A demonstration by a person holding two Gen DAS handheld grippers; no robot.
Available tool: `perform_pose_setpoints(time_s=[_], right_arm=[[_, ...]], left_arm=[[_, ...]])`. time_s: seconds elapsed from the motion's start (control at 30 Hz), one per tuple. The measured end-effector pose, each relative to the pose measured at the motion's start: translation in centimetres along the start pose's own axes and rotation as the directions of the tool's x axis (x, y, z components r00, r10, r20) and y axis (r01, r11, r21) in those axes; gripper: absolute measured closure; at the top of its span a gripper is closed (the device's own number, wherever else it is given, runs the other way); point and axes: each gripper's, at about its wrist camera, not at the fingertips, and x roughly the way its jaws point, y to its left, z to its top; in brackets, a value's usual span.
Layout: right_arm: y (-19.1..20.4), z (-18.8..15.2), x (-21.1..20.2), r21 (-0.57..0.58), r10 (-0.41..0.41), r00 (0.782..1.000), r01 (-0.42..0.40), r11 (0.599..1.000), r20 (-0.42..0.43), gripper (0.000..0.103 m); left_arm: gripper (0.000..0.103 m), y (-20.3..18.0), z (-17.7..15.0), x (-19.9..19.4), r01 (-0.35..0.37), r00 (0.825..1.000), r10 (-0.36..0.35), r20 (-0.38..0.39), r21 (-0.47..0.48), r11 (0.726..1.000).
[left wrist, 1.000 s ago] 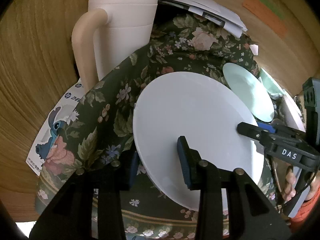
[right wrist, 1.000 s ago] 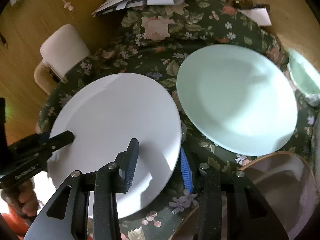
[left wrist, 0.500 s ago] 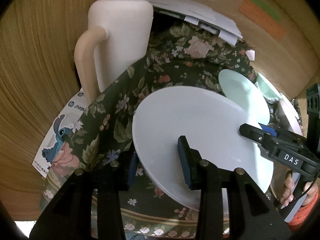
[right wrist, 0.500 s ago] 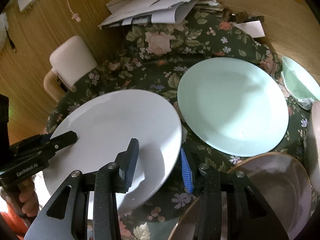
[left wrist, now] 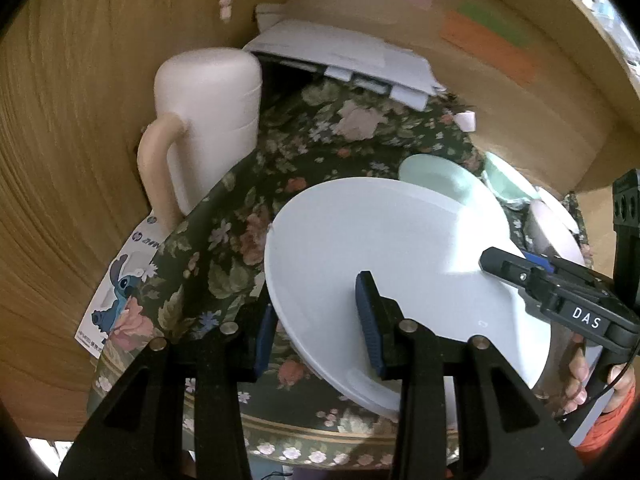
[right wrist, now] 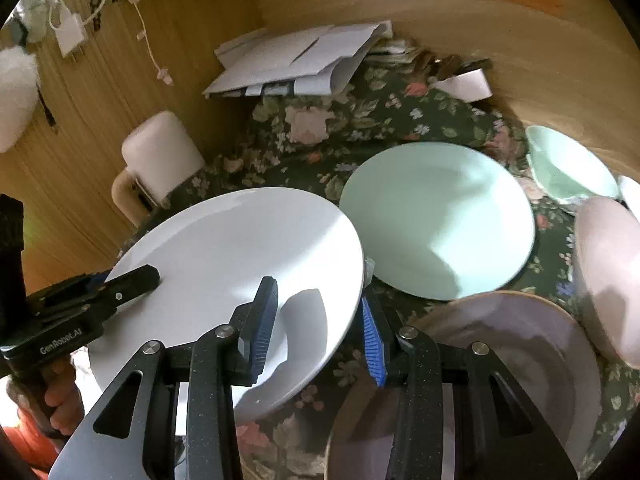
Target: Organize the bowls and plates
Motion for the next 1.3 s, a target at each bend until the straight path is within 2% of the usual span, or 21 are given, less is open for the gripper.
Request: perform_pose_setpoints(time_s=[0.7,1.3], right_arm=[[-3.0,-3.8,-8.5,0.118,-0.098,0.986,0.082,0.99,0.133,0.067],[-7.9,-8.1,-12.8,0.235,-0.193,0.969,0.154,0.96,0.153,0.067]], left_arm=[[0.065,-6.6,-1.7,-3.1,0.116,0.992,-0.122,0.035,0.127,0.985],[0.065,-13.5,-3.3,-2.2,0.206,0.978,-0.205,-0.029,0.219,0.954]])
